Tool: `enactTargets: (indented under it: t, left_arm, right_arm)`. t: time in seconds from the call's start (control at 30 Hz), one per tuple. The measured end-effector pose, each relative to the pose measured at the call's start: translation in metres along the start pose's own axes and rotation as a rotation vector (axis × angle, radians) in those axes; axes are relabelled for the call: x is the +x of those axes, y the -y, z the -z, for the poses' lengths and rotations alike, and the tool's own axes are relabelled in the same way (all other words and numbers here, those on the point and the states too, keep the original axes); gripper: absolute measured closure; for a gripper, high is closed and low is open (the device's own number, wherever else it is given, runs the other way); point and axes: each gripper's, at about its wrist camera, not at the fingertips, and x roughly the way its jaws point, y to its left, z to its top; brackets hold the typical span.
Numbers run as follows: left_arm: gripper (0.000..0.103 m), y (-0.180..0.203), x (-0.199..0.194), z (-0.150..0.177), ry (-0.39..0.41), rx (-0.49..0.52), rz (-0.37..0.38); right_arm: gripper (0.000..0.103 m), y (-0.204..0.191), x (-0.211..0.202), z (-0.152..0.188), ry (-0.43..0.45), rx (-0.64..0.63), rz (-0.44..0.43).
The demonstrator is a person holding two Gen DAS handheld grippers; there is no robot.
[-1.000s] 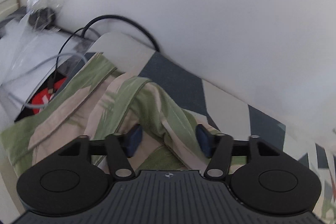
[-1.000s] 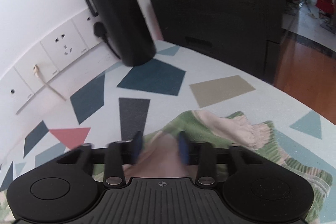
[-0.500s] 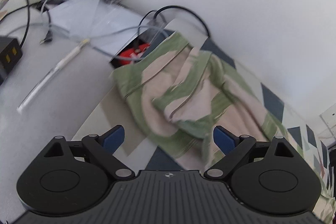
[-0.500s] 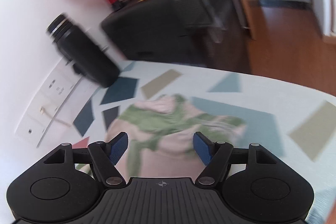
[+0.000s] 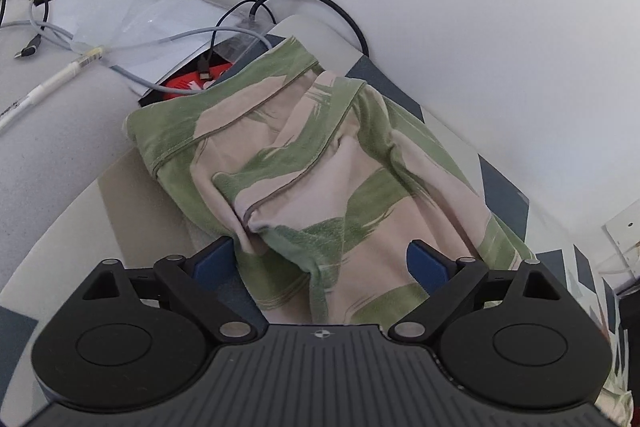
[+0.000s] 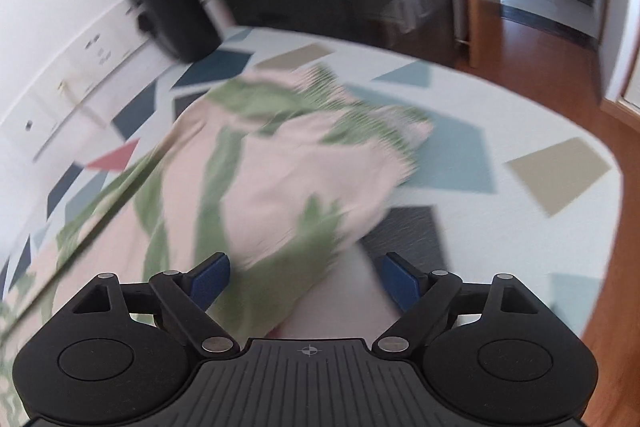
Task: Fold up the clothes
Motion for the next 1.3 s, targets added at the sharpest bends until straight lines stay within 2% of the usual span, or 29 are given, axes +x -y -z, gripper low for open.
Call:
enactTargets:
  t: [0.03,0.07,0.1,0.13,0.17,0.23,0.27,0.4,0.53,0.67,0.8,0.9,0.93,1.0,1.03,1.07,1.17,1.3]
  left_arm:
    - [0.051,0.002,0.001,0.0,0.004,0.011,-0.024]
    - [0.075,0.003,0.002,-0.001,0.0,0.017,-0.036]
    - [0.084,0.0,0.002,-0.002,-0.004,0.005,-0.02]
    - [0.087,-0.004,0.002,-0.003,-0.008,-0.016,0.006]
    - [0.091,-0.006,0.0,-0.002,-0.012,-0.021,0.017]
    - [0.092,-0.008,-0.003,0.001,-0.018,-0.015,0.021]
    - [0.092,-0.008,-0.004,0.002,-0.021,-0.012,0.024]
    - [0.092,-0.012,-0.02,0.016,-0.039,-0.016,0.031]
    - [0.092,-0.016,-0.044,0.04,-0.042,-0.037,0.01]
    - [0.092,-0.012,-0.079,0.079,-0.047,-0.007,-0.027]
    - [0.092,-0.008,-0.12,0.125,-0.052,-0.049,-0.051]
    - [0.091,0.001,-0.143,0.151,-0.041,-0.042,-0.084]
    - [0.09,0.003,-0.148,0.156,-0.037,-0.039,-0.099]
    - [0.082,0.008,-0.157,0.163,-0.031,-0.036,-0.124]
    - [0.082,0.01,-0.162,0.164,-0.026,-0.035,-0.129]
    - [0.082,0.01,-0.169,0.166,-0.019,-0.04,-0.127]
    - [0.082,0.008,-0.192,0.172,0.007,-0.06,-0.113]
    - [0.082,-0.003,-0.221,0.178,0.034,-0.122,-0.118]
  right_arm:
    - [0.025,-0.009,0.004,0.003,-0.003,-0.027,0.0]
    - [0.03,-0.019,0.007,0.005,0.007,-0.075,0.022]
    - [0.048,-0.028,0.01,0.006,0.017,-0.126,0.046]
    - [0.069,-0.033,0.012,0.004,0.022,-0.153,0.062]
    - [0.084,-0.036,0.014,0.002,0.025,-0.177,0.077]
    - [0.093,-0.034,0.018,-0.005,0.019,-0.175,0.057]
    - [0.094,-0.032,0.019,-0.008,0.017,-0.174,0.048]
    - [0.094,-0.031,0.026,-0.017,0.036,-0.258,0.069]
    - [0.094,-0.025,0.036,-0.033,0.029,-0.316,0.05]
    - [0.094,-0.021,0.048,-0.05,0.035,-0.401,0.031]
    - [0.094,-0.013,0.067,-0.073,0.053,-0.467,-0.007]
    - [0.093,-0.015,0.08,-0.089,0.042,-0.512,-0.008]
    - [0.092,-0.016,0.082,-0.092,0.034,-0.529,-0.005]
    - [0.081,-0.019,0.084,-0.098,0.023,-0.565,0.009]
    - [0.072,-0.02,0.084,-0.099,0.019,-0.583,0.021]
    - [0.069,-0.02,0.08,-0.101,0.013,-0.586,0.008]
    - [0.063,-0.02,0.067,-0.107,-0.005,-0.591,-0.04]
    - [0.062,-0.025,0.039,-0.122,-0.018,-0.588,-0.113]
